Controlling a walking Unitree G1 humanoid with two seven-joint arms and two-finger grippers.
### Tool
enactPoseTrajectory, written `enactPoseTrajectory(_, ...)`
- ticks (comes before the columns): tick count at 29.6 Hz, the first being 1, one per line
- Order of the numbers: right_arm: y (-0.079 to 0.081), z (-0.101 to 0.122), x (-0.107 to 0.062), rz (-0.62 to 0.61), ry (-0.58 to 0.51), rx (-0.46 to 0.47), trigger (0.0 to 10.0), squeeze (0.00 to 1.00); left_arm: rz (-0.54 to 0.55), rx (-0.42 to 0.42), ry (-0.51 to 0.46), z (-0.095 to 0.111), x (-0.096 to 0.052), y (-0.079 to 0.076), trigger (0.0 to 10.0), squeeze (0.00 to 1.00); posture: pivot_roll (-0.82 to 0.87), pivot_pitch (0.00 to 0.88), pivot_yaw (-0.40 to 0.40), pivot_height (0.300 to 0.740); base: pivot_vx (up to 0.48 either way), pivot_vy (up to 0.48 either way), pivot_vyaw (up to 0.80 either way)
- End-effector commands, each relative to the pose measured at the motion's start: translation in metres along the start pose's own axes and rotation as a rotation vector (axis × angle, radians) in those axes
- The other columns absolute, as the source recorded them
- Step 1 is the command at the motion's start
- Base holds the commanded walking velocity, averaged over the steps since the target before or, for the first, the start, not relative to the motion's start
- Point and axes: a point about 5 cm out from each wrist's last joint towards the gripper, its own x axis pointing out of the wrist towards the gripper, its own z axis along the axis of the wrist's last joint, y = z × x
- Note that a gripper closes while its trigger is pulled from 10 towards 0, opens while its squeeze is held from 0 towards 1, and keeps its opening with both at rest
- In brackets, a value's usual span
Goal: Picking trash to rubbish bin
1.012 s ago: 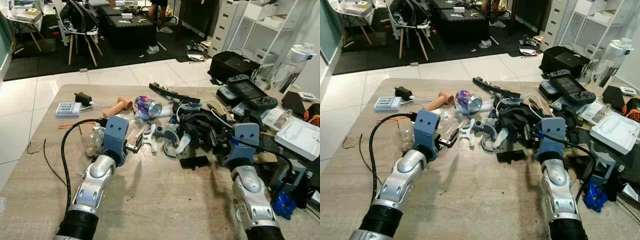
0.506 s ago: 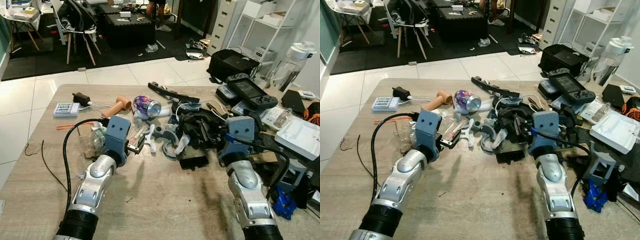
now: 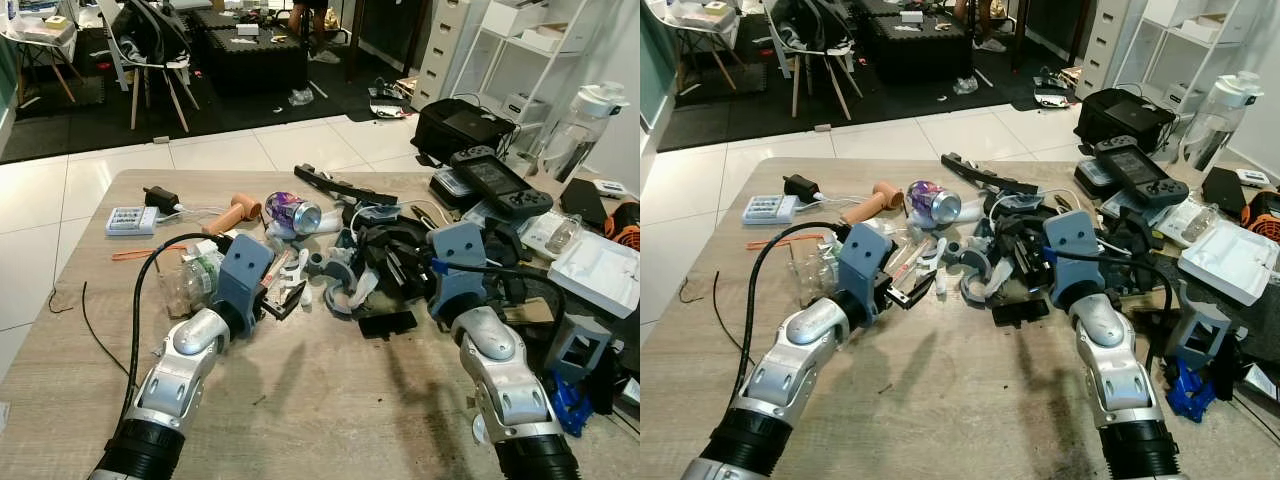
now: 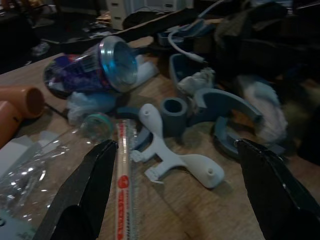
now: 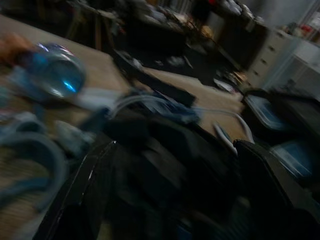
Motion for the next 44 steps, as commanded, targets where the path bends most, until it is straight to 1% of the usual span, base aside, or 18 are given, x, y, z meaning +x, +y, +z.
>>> enactPoseTrajectory(1,-0.01,-0.005,-0.001,-0.067,0.054,-0.024,10.0,0.0,-0.028,0.021,-0.002,-0.001,-0.003,-0.003,10.0,0.0,-0.11,0.058,-0.02,0.74,0.0,0.0,0.0)
enactPoseTrajectory(3,-0.012,-0.008,-0.002,-0.08,0.071,-0.027,10.0,0.0,-0.032,0.023,-0.004,0.0,-0.003,-0.004,10.0,0.0,-0.11,0.058,-0.02,0.74,0.0,0.0,0.0)
enactPoseTrajectory(4,-0.013,-0.011,-0.003,-0.08,0.089,-0.018,10.0,1.0,-0.035,0.022,-0.004,0.0,-0.003,-0.005,10.0,0.0,-0.11,0.059,-0.02,0.74,0.0,0.0,0.0)
enactPoseTrajectory(10,-0.02,-0.021,-0.006,-0.088,0.13,0.005,10.0,1.0,-0.059,0.019,-0.011,0.001,-0.004,-0.007,10.0,0.0,-0.11,0.069,-0.017,0.74,0.0,0.0,0.0)
enactPoseTrajectory(11,-0.023,-0.024,-0.007,-0.102,0.138,0.043,10.0,0.0,-0.074,0.023,-0.023,0.003,-0.003,-0.009,10.0,0.0,-0.11,0.071,-0.017,0.74,0.0,0.0,0.0)
enactPoseTrajectory(14,-0.027,-0.03,-0.009,-0.123,0.152,0.111,10.0,0.0,-0.106,0.035,-0.058,0.007,-0.003,-0.012,10.0,0.0,-0.11,0.076,-0.016,0.74,0.0,0.0,0.0)
enactPoseTrajectory(15,-0.028,-0.032,-0.009,-0.102,0.155,0.13,10.0,0.0,-0.142,0.022,-0.112,0.013,-0.004,-0.015,10.0,0.0,-0.11,0.076,-0.016,0.74,0.0,0.0,0.0)
enactPoseTrajectory(17,-0.028,-0.032,-0.009,-0.084,0.155,0.144,10.0,0.0,-0.164,0.009,-0.147,0.017,-0.005,-0.017,10.0,0.0,-0.11,0.076,-0.016,0.74,0.0,0.0,0.0)
enactPoseTrajectory(18,-0.029,-0.033,-0.008,-0.074,0.16,0.16,10.0,0.0,-0.188,-0.025,-0.177,0.021,-0.004,-0.019,10.0,0.0,-0.12,0.088,-0.016,0.74,0.0,0.0,0.0)
enactPoseTrajectory(19,-0.031,-0.035,-0.008,-0.063,0.173,0.143,10.0,0.0,-0.215,-0.042,-0.197,0.024,-0.004,-0.021,10.0,0.0,-0.12,0.09,-0.015,0.74,0.0,0.0,0.0)
enactPoseTrajectory(22,-0.032,-0.038,-0.007,-0.052,0.196,0.141,10.0,0.0,-0.241,-0.04,-0.201,0.026,-0.003,-0.024,10.0,0.0,-0.12,0.092,-0.014,0.74,0.0,0.0,0.0)
enactPoseTrajectory(25,-0.031,-0.046,-0.007,-0.022,0.246,0.125,10.0,0.0,-0.249,-0.034,-0.203,0.026,-0.002,-0.026,10.0,0.0,-0.12,0.095,-0.01,0.74,0.0,0.0,0.0)
enactPoseTrajectory(30,-0.028,-0.057,-0.009,0.044,0.315,0.12,10.0,0.0,-0.255,-0.036,-0.214,0.027,-0.002,-0.026,10.0,0.0,-0.12,0.099,-0.01,0.74,0.0,0.0,0.0)
enactPoseTrajectory(37,-0.025,-0.061,-0.008,0.088,0.33,0.155,10.0,0.0,-0.256,-0.033,-0.215,0.027,-0.002,-0.025,10.0,0.0,-0.12,0.099,-0.01,0.74,0.0,0.0,0.0)
enactPoseTrajectory(38,-0.024,-0.061,-0.008,0.091,0.332,0.162,8.4,0.0,-0.256,-0.034,-0.215,0.027,-0.002,-0.025,10.0,0.0,-0.12,0.1,-0.01,0.74,0.0,0.0,0.0)
enactPoseTrajectory(39,-0.024,-0.061,-0.008,0.093,0.333,0.169,5.3,0.0,-0.258,-0.035,-0.216,0.027,-0.002,-0.025,10.0,0.0,-0.12,0.1,-0.01,0.74,0.0,0.0,0.0)
enactPoseTrajectory(40,-0.024,-0.061,-0.008,0.09,0.333,0.177,0.5,0.0,-0.259,-0.037,-0.216,0.027,-0.002,-0.025,10.0,0.0,-0.12,0.1,-0.01,0.74,0.0,0.0,0.0)
enactPoseTrajectory(44,-0.024,-0.061,-0.008,0.086,0.334,0.184,0.5,0.0,-0.26,-0.038,-0.216,0.027,-0.003,-0.026,10.0,0.0,-0.12,0.1,-0.01,0.74,0.0,0.0,0.0)
